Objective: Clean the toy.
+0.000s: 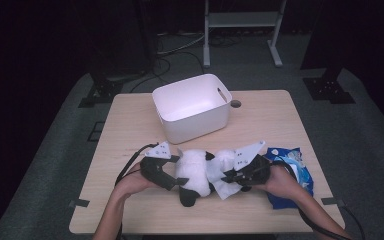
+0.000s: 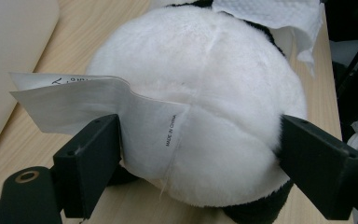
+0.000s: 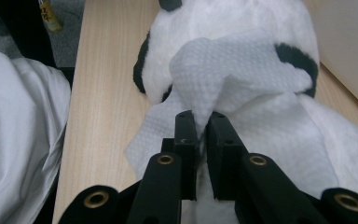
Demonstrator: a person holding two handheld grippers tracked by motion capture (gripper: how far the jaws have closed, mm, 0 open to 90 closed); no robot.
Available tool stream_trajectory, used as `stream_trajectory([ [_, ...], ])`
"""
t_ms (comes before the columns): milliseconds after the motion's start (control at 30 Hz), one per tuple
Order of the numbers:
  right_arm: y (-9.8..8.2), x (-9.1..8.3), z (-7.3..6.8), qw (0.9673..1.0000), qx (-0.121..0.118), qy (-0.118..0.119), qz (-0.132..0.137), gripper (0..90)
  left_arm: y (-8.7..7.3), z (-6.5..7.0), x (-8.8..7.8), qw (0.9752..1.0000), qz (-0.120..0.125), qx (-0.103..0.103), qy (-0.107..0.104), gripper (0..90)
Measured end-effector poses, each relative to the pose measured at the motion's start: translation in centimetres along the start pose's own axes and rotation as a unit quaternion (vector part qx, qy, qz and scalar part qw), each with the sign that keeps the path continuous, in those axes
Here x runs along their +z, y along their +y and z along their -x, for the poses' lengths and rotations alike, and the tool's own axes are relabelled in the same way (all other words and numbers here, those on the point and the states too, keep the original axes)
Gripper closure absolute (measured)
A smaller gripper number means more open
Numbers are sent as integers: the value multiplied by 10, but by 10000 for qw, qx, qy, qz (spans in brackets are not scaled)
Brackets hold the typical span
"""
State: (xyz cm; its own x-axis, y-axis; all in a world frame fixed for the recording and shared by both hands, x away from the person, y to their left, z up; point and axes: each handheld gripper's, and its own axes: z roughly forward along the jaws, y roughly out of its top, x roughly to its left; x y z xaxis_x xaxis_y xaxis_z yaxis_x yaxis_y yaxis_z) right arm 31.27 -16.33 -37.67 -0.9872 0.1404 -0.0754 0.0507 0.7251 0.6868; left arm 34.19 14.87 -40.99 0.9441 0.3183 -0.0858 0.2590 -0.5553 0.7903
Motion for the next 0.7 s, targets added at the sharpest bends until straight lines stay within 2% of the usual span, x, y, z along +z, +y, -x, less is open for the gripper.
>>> stream_trajectory([
  [267,-23,-17,1,9994,244,-191,143,821,0,0,0,10000,-2,-36,3,141],
  [467,-45,-26,3,9983,483,-316,112,821,0,0,0,10000,-10,-36,7,140],
  [600,-59,-34,11,9962,702,-504,122,821,0,0,0,10000,-12,-37,9,141],
  [700,-62,-41,19,9943,835,-645,168,821,0,0,0,10000,-24,-16,4,140],
])
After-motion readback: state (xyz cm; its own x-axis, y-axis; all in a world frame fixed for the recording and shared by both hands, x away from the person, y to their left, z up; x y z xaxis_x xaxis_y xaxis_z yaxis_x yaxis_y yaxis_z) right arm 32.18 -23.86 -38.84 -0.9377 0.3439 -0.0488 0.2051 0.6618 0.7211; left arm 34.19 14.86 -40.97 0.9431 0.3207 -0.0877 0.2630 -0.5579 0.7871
